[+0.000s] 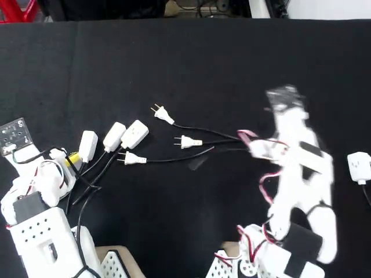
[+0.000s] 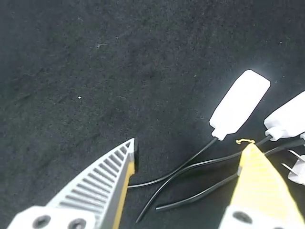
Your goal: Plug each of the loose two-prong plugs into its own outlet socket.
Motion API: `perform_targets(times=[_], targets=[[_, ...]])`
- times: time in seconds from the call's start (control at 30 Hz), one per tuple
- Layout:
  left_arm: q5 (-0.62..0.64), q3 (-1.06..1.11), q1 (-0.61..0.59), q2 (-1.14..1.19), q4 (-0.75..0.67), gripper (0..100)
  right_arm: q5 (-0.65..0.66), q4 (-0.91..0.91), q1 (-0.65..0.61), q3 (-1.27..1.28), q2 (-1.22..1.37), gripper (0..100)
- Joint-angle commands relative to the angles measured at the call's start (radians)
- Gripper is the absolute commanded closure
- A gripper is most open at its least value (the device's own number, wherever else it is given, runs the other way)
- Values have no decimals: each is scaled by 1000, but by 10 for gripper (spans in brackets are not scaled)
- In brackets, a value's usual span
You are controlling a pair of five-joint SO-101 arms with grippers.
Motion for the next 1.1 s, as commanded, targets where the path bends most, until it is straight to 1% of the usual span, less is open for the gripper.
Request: perform_targets(times=[0.0,0.13,0.2,0.33,0.43,0.5,0.67,0.7,0.77,0.87,0.93,1.0,1.07], targets=[[-9,-7,-2,-5,-23,661,91,-127,206,25,33,987],[-9,-7,-1,-5,-21,661,140,-316,295,5,124,987],[-9,-7,-1,-5,-21,661,137,-361,313,-48,209,987],[-9,-7,-1,-5,-20,661,123,-351,339,-248,398,987],[-9,-7,-1,-5,-20,661,54,-351,362,-415,515,987],[-9,-7,-1,-5,-20,661,32,-347,374,-507,581,987],[-9,-7,-1,-5,-21,661,29,-219,368,-657,673,984],[-9,-7,-1,-5,-21,661,26,-190,367,-673,674,969],[-9,-7,-1,-5,-21,661,-31,-133,365,-705,673,895],[-9,-7,-1,-5,-23,661,-133,-28,364,-757,651,734],[-9,-7,-1,-5,-23,661,-150,75,341,-791,619,646],[-9,-7,-1,-5,-23,661,-166,215,316,-823,572,599],[-9,-7,-1,-5,-21,661,-219,370,282,-862,516,603]])
